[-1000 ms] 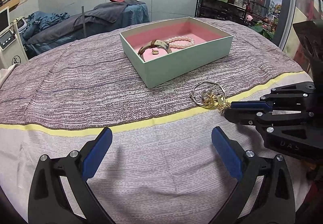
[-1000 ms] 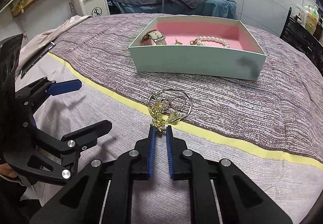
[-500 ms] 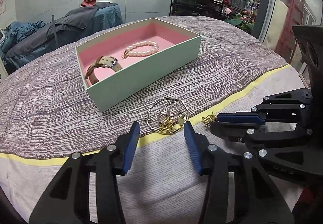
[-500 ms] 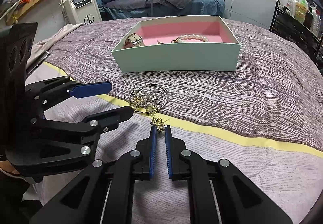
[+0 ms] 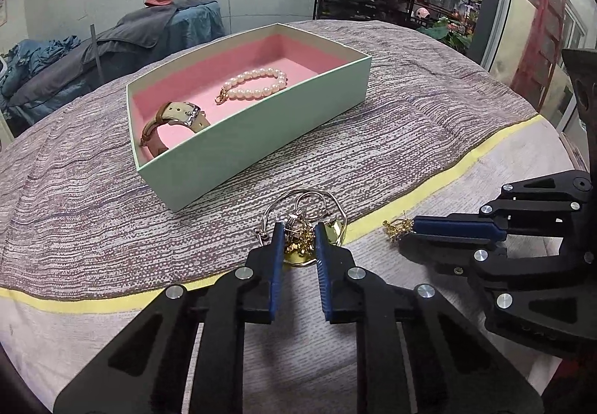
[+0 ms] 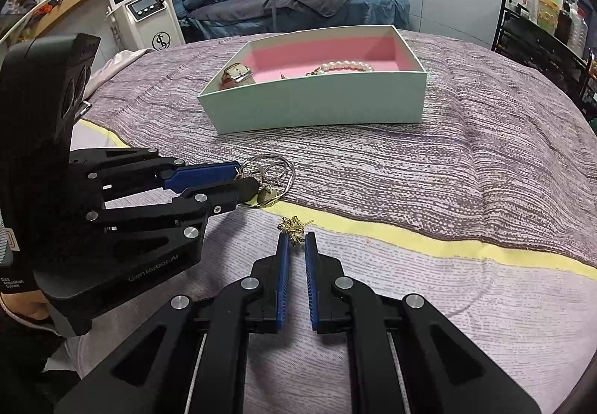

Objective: Organize jewelry
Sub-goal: 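Grasp gold jewelry from the pile with the left tool while the right tool grasps a gold pendant, then carry the held gold pieces into the pink box with both tools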

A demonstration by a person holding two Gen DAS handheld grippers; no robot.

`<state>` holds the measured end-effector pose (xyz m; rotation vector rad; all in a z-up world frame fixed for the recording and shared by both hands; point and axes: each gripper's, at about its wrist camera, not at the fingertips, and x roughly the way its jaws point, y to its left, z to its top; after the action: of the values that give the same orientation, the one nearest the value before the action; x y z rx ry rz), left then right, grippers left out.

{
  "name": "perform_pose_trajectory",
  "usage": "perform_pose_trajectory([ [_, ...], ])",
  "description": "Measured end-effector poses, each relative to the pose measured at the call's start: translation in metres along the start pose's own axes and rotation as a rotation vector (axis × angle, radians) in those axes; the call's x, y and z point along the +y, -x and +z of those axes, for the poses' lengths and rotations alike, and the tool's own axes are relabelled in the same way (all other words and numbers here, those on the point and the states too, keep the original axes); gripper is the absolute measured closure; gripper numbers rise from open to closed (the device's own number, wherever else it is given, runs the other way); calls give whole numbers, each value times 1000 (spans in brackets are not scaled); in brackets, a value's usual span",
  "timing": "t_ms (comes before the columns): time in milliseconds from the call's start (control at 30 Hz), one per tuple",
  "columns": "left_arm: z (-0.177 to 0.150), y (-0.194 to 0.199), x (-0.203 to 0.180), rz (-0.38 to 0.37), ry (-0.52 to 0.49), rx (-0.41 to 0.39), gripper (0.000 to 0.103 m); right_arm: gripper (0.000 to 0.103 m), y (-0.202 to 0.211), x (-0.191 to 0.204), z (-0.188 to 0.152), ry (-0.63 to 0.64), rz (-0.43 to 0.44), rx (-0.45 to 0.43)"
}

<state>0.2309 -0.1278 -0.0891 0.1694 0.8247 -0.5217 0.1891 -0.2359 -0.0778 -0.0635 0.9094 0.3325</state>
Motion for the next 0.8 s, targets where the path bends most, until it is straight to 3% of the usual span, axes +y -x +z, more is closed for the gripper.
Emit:
perform_pose_trajectory([
  [767,-6,45,30,-10,78,-79,86,95,11,1,4,23,26,-22],
  [800,-7,45,31,-10,80,-78,86,90,11,0,4,15,26,-31],
])
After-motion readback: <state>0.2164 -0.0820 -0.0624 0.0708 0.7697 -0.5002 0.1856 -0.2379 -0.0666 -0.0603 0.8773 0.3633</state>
